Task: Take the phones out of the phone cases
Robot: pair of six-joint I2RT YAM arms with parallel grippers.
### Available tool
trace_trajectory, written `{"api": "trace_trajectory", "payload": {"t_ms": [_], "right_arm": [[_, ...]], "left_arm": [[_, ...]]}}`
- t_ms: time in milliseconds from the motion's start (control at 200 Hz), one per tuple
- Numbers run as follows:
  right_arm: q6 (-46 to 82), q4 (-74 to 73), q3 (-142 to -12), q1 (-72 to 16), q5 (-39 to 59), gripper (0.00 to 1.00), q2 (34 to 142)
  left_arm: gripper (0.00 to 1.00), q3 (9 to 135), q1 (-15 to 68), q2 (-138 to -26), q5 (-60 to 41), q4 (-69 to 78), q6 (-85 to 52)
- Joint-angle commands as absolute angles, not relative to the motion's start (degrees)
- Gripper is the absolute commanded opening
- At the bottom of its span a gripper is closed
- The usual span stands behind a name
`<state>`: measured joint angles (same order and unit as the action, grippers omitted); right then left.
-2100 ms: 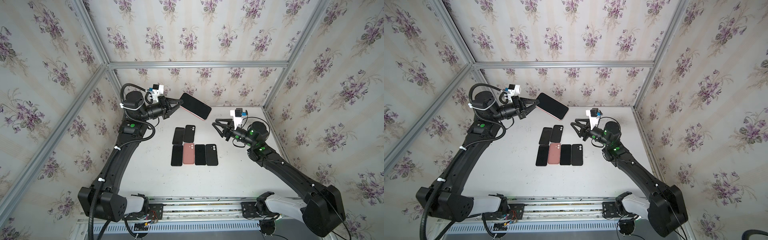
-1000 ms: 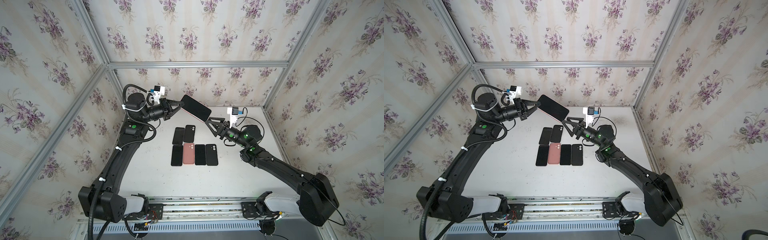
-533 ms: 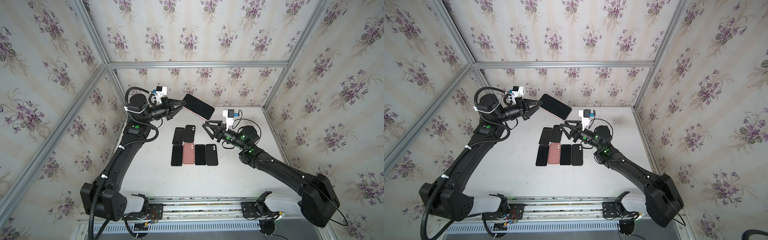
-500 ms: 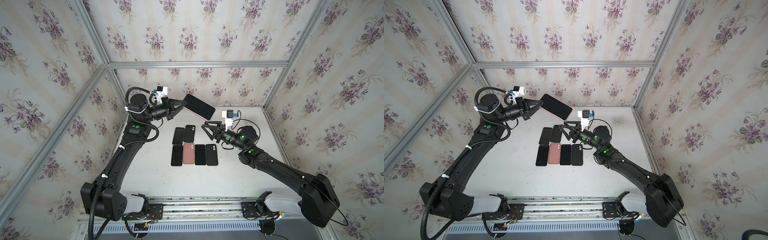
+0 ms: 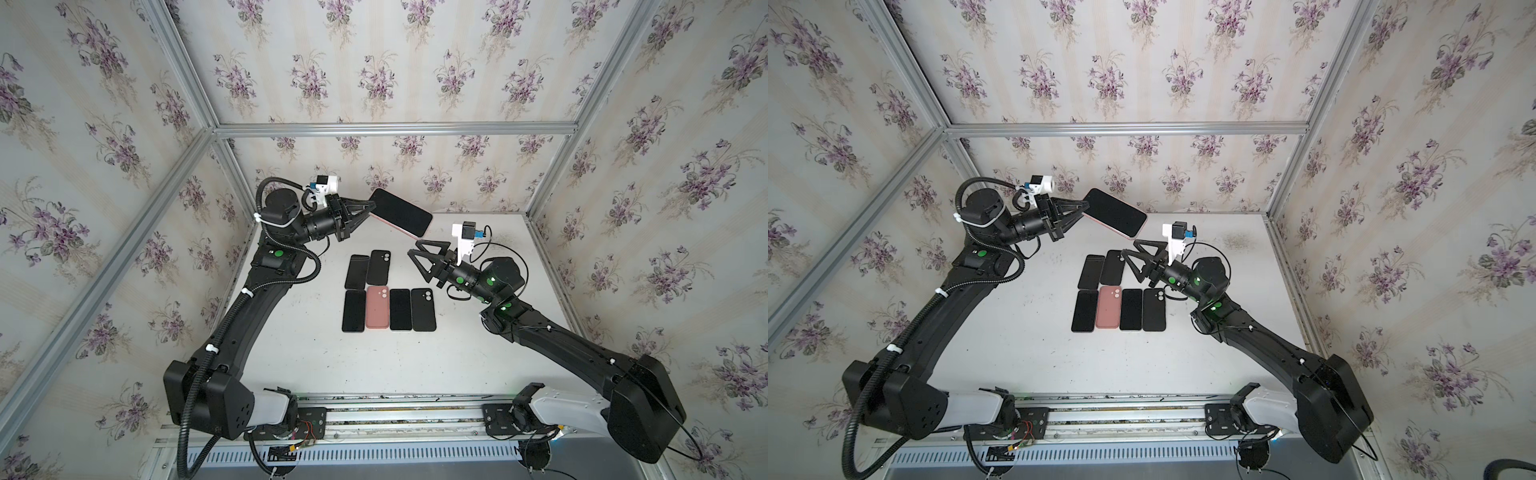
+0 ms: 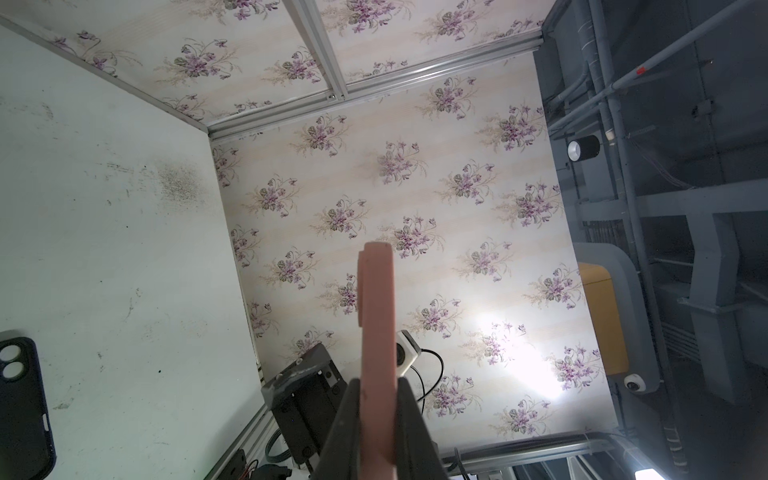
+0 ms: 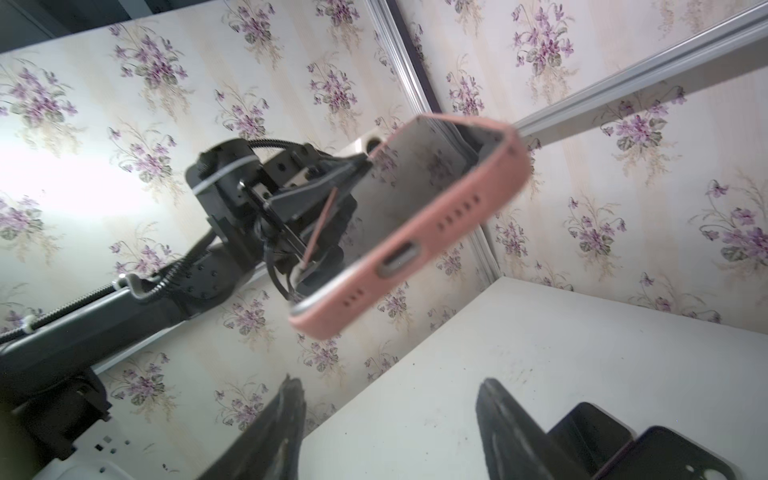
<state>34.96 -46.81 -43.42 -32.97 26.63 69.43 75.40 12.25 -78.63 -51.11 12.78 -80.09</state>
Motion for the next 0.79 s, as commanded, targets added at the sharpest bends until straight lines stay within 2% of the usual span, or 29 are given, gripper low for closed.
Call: {"api": "trace_trajectory", "payload": {"t_ms": [0,145,360,510,660,790], "right_arm": [[39.7,-55.5,-43.5,-33.0,25.4,0.70,68.8],[42.5,-58.1,-44.6,-32.9,24.8,0.70,69.4],[46.1,-60.5,-44.5,-32.6,23.1,0.64,71.3],[49.3,-62.4,-44.6,-32.2,22.0,0.53,72.3],[50.7,-61.0,-44.5,-32.2,22.9,0.36,73.0],[52.7,-62.0,-44.4,-32.3,24.0,0.27,73.9]], "left_arm": [[0.00,74.7,12.2,-78.7,-50.4,17.8,-84.0],[0.00,74.3,12.2,-78.3,-50.3,18.0,-83.9],[0.00,74.1,12.2,-77.7,-50.4,18.1,-82.9],[0.00,73.6,12.2,-76.9,-49.8,18.5,-81.4],[0.00,73.8,12.3,-76.3,-48.9,18.6,-79.0],[0.00,73.8,12.4,-75.6,-48.3,18.5,-76.7]]}}
